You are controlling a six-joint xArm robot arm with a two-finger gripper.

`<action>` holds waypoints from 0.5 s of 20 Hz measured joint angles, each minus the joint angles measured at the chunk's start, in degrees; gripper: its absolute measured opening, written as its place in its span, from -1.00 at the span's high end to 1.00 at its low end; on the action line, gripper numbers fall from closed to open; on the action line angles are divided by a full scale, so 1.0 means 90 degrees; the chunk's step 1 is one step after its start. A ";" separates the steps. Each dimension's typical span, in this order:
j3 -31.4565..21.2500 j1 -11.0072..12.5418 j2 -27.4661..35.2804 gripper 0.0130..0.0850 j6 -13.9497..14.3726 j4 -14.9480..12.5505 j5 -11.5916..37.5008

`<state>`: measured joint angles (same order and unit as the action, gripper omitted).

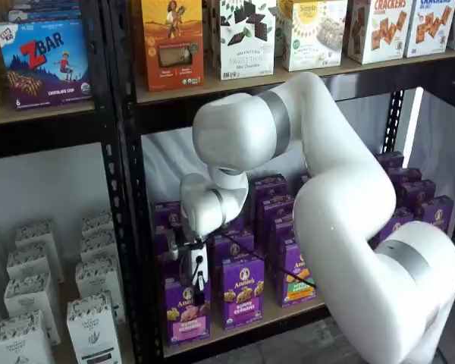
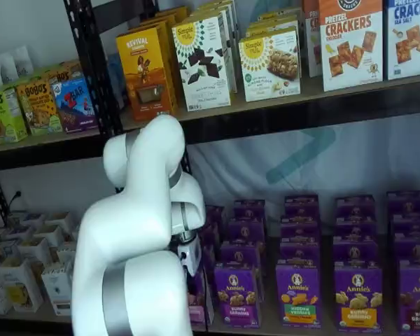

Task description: Pick up the purple box with a pink patch in the middle, on the bottom shelf, the first box from the left

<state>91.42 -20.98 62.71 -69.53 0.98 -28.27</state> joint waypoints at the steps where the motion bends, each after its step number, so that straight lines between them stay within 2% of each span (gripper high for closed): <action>1: -0.0002 -0.0001 -0.0001 0.00 0.0000 0.0001 0.0000; 2: -0.0005 -0.0001 -0.0003 0.11 -0.0004 0.0006 -0.0002; 10: -0.0026 0.0006 -0.0025 0.11 -0.0046 0.0047 -0.0019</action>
<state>91.18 -20.93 62.48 -69.94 1.40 -28.44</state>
